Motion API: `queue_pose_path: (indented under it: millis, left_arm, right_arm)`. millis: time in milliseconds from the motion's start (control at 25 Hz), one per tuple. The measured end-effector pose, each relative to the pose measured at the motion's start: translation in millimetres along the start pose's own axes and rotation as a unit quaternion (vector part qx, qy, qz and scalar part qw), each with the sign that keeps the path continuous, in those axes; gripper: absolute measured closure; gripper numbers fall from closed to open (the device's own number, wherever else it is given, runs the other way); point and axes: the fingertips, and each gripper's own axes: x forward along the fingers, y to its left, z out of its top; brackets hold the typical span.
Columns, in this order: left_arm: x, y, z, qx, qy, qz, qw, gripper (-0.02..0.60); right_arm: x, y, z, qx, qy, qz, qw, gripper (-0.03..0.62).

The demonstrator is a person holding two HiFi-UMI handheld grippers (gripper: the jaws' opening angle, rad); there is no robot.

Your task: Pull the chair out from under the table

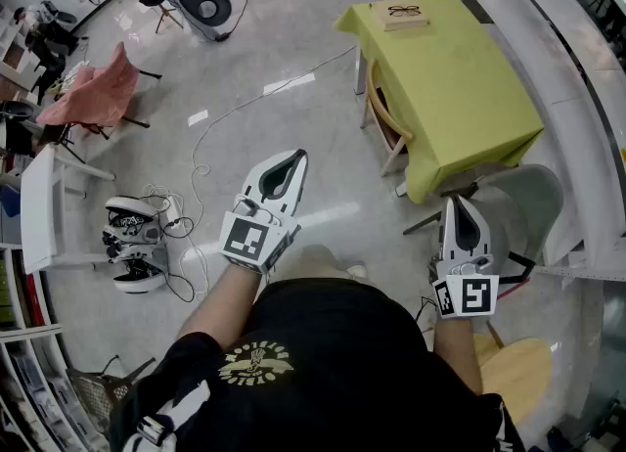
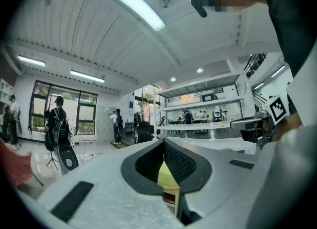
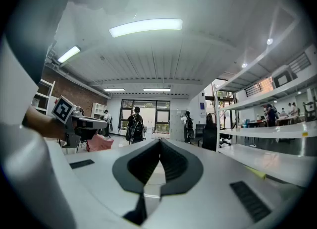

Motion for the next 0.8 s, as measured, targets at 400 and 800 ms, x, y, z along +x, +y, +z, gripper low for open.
queue_pose_path:
  millis: [400, 800]
  left_arm:
    - [16, 12, -17, -0.016, 0.013, -0.006, 0.9998, 0.572]
    - [63, 51, -23, -0.024, 0.02, -0.05, 0.9982, 0.572]
  right_arm:
    - [11, -9, -5, 0.013, -0.002, -0.001, 1.0, 0.582]
    - [72, -10, -14, 0.023, 0.013, -0.031, 0.999, 0.582]
